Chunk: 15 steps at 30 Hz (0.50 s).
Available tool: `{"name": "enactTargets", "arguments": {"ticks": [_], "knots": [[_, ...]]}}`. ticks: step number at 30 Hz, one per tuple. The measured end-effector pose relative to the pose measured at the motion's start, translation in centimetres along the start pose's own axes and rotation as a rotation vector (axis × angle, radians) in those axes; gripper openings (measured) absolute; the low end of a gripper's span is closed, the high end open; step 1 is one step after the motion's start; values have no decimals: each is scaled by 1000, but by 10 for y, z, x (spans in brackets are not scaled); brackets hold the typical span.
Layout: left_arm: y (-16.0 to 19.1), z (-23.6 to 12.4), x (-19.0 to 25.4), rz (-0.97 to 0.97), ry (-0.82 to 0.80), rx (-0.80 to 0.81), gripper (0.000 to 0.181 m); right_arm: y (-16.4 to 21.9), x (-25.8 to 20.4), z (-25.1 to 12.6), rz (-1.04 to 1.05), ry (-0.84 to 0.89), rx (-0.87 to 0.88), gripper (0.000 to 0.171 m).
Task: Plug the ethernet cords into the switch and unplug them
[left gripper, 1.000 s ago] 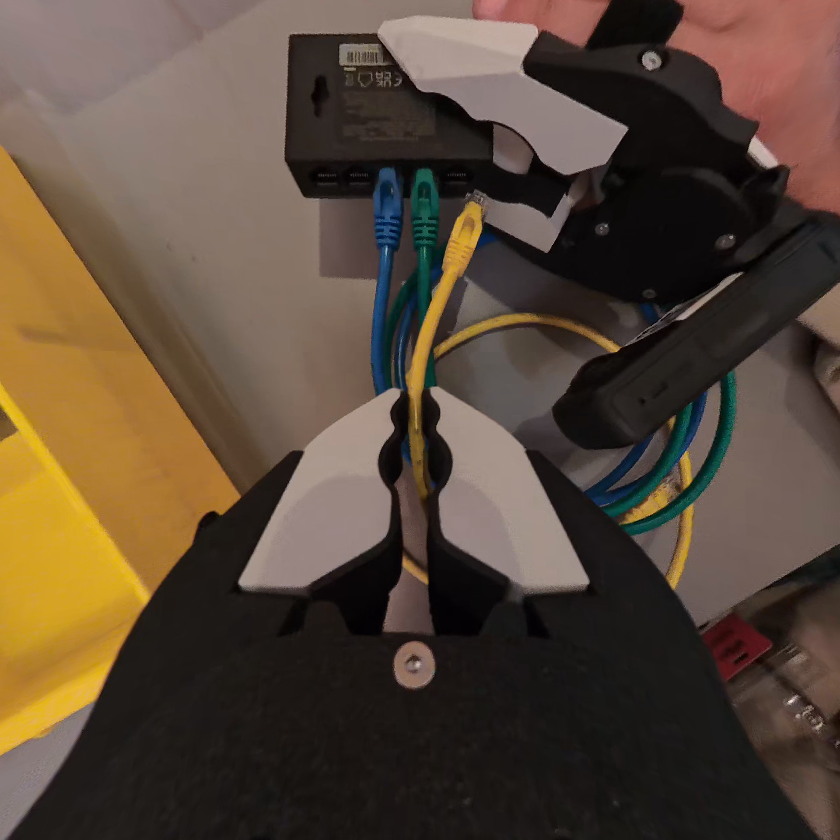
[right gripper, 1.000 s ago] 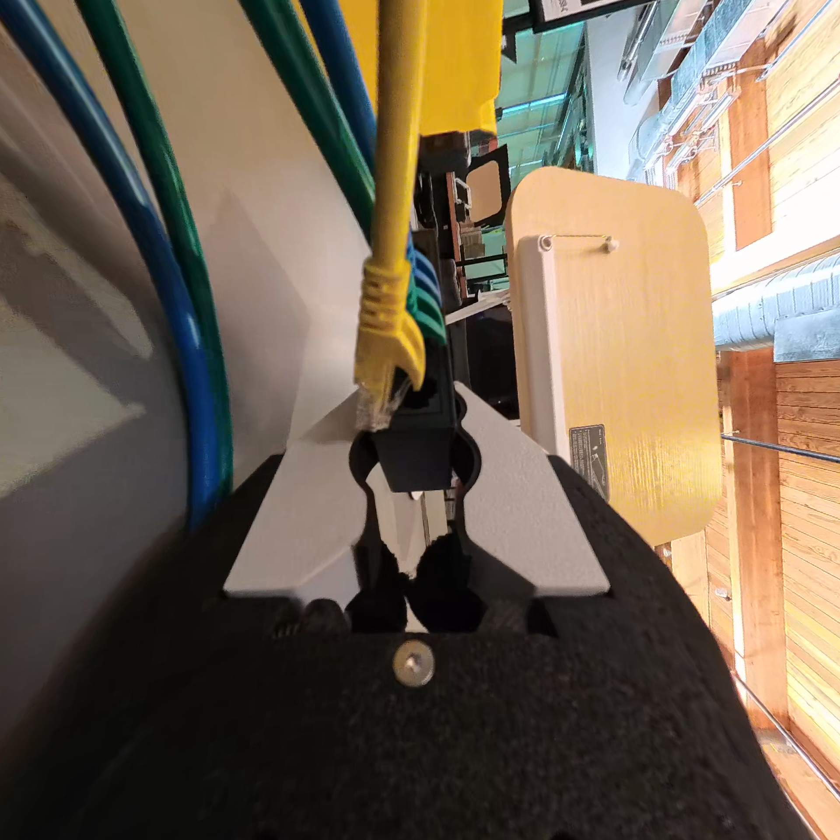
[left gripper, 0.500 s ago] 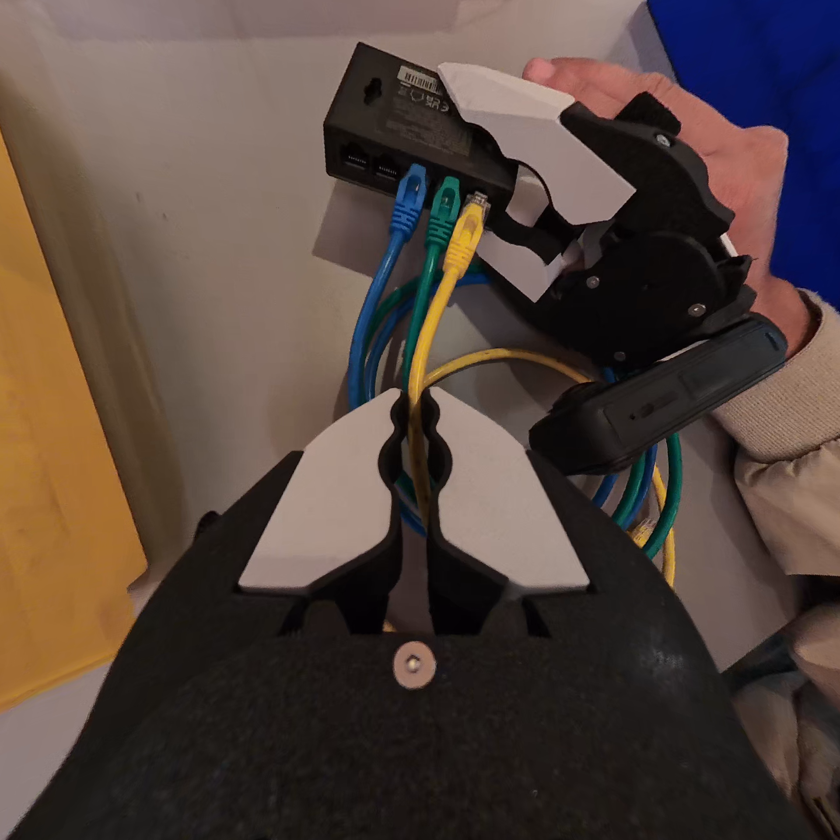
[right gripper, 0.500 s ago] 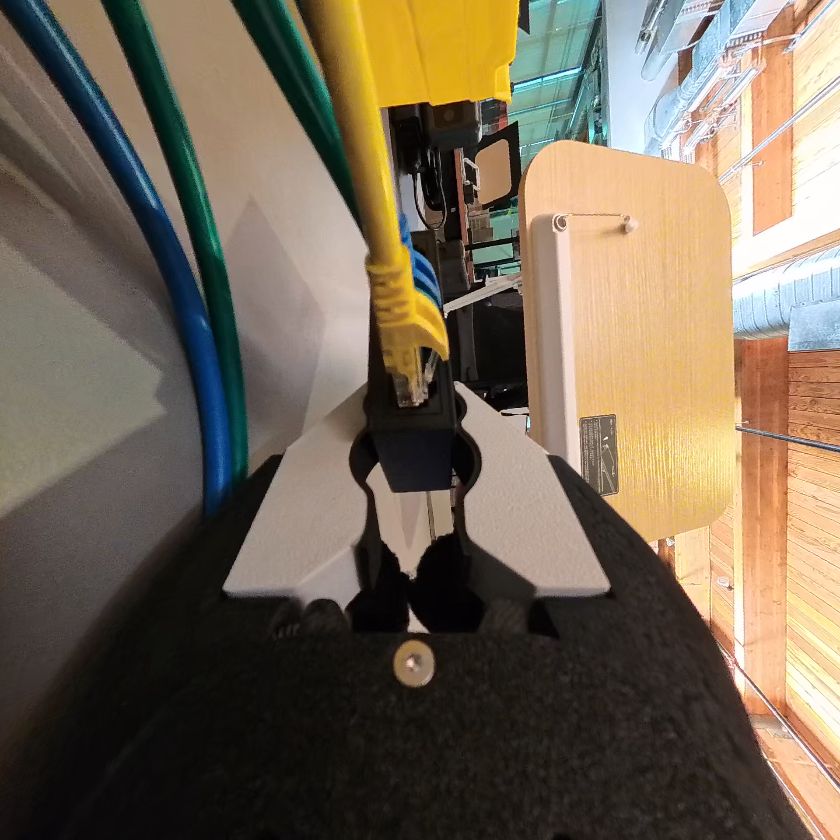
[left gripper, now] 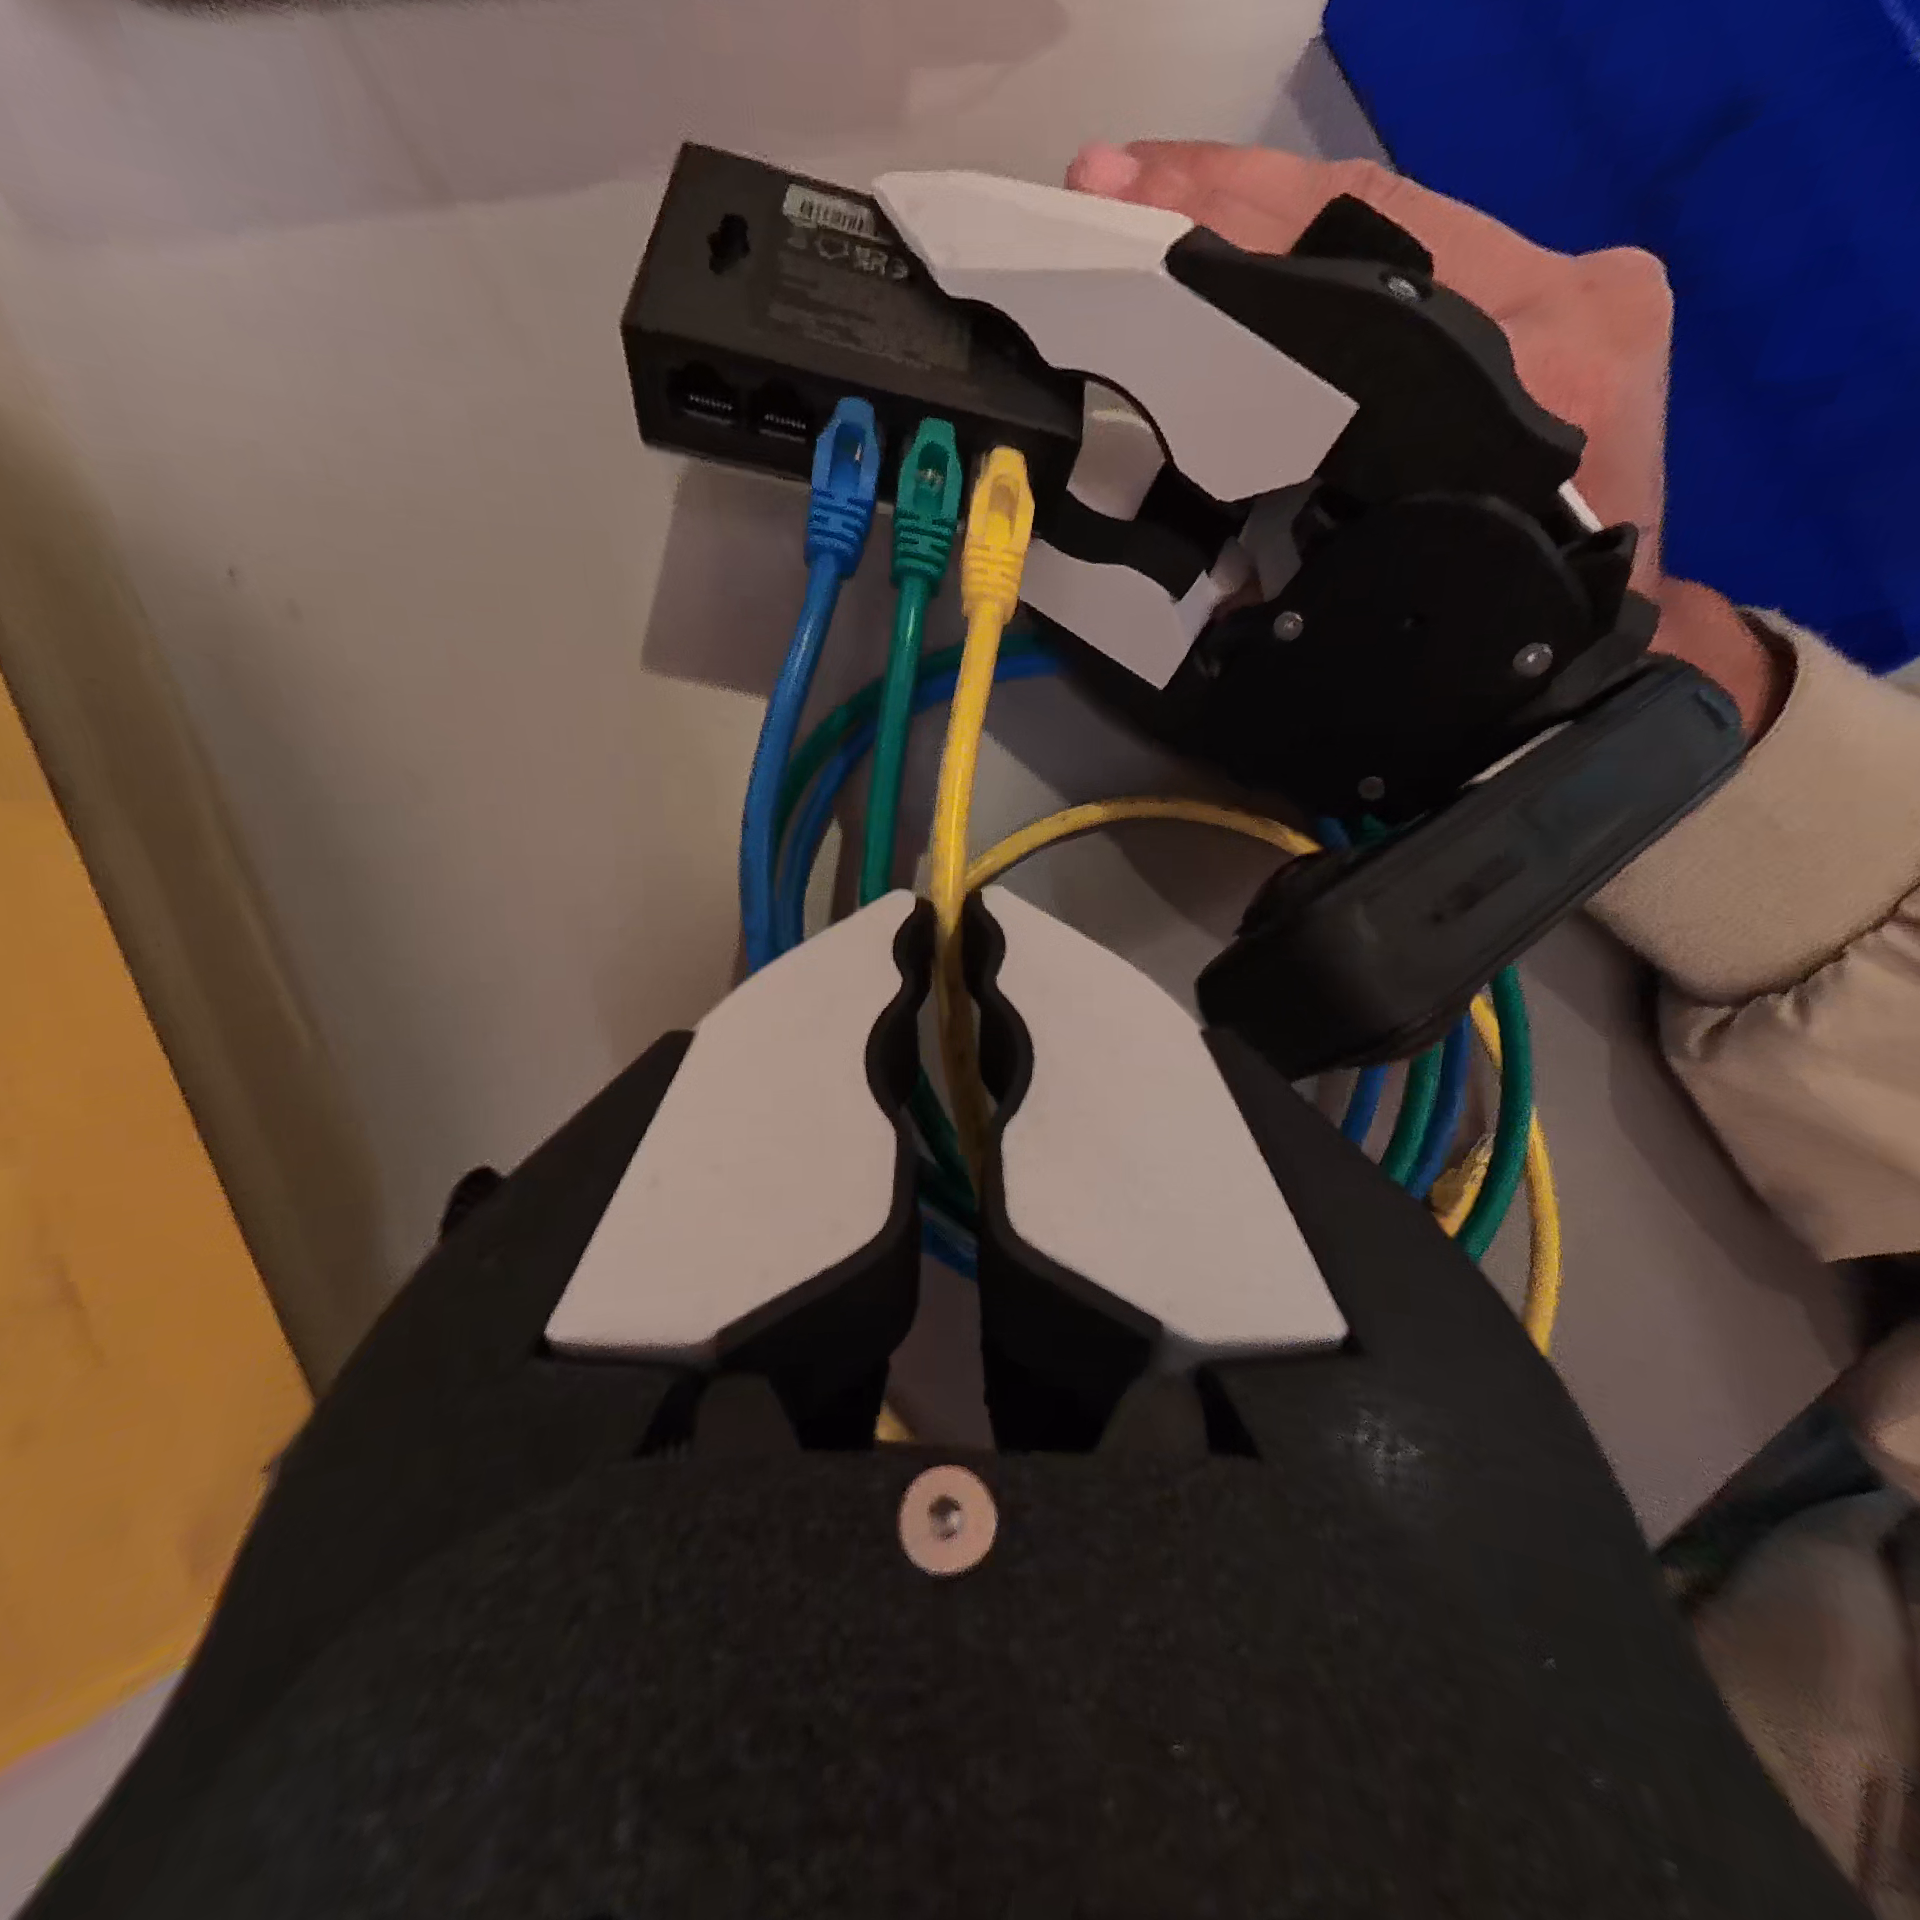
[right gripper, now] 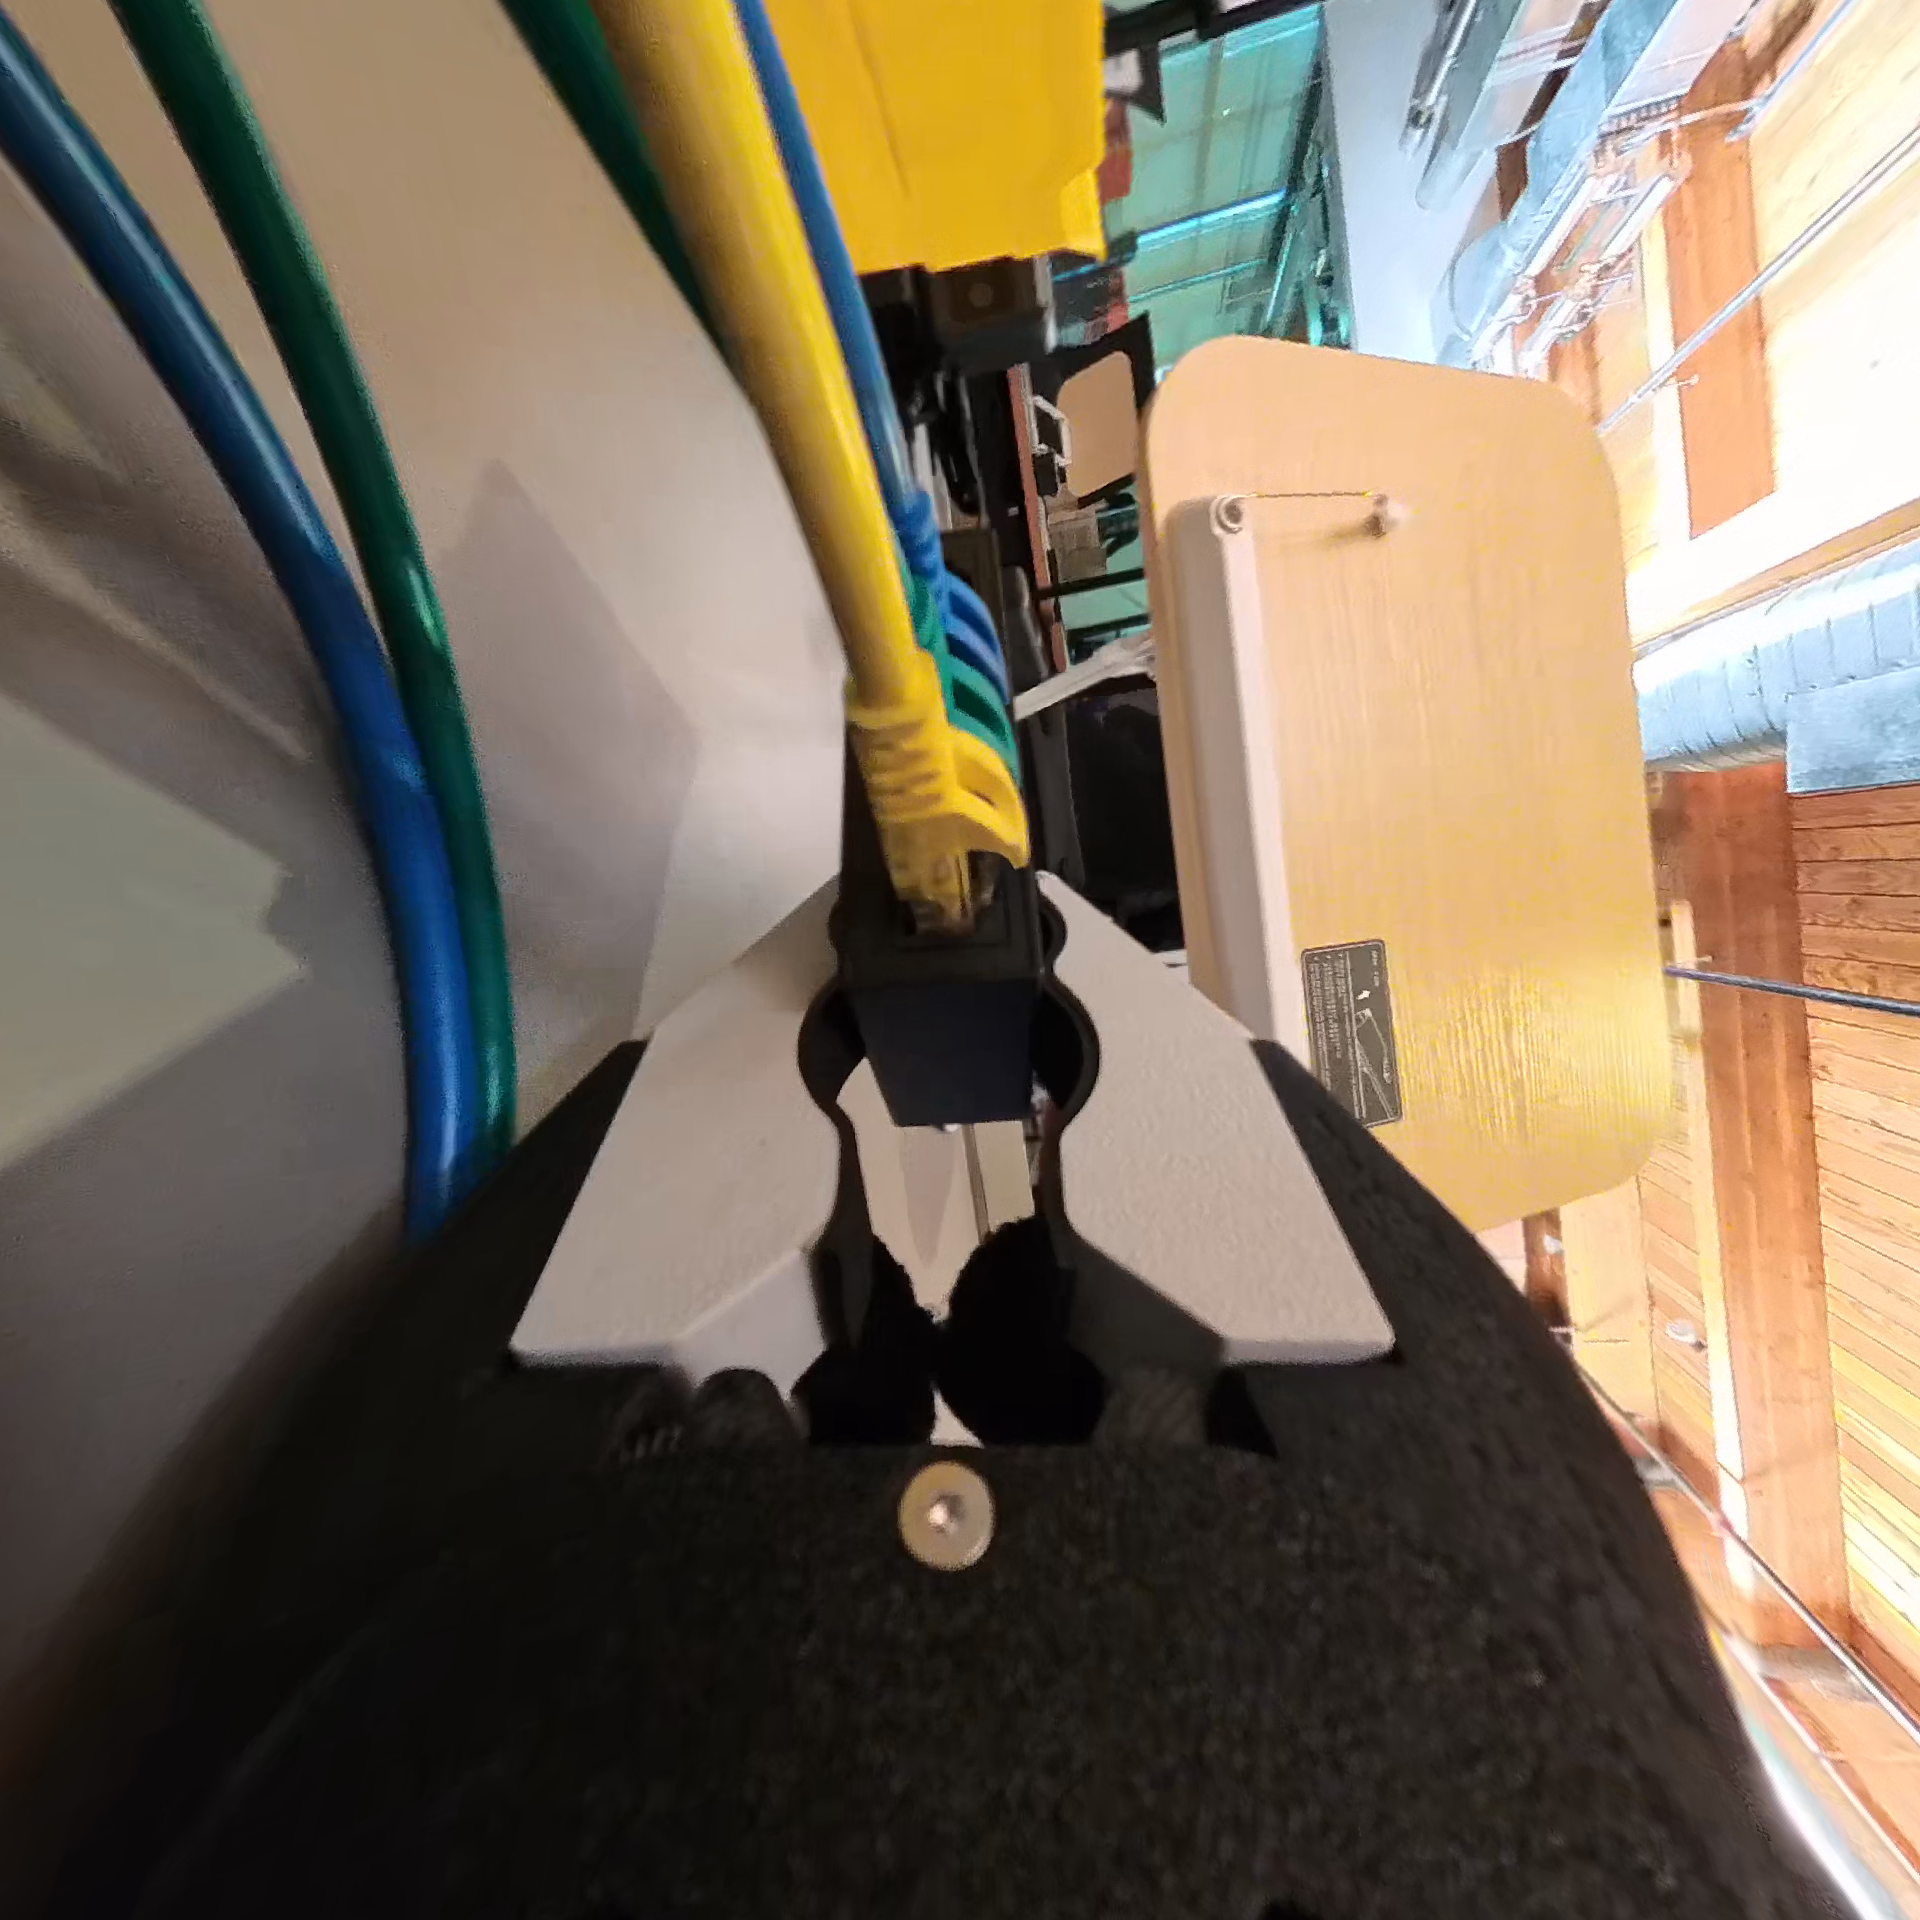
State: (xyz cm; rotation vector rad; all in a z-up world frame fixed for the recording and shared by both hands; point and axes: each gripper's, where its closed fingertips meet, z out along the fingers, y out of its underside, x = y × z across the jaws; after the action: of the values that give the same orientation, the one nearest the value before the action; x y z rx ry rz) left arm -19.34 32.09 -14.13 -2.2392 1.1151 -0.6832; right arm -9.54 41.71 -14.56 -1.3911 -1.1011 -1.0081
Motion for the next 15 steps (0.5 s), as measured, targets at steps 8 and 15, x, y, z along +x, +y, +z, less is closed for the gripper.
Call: {"name": "enactTargets", "arguments": {"ticks": [8,15], "knots": [[-4,-4,1,244,17,8,6,-28,4,-13,2,19,118,27],[-1,2,-3,310,-97,9,6,-37,-2,-17,-47,-12,78,26]]}}
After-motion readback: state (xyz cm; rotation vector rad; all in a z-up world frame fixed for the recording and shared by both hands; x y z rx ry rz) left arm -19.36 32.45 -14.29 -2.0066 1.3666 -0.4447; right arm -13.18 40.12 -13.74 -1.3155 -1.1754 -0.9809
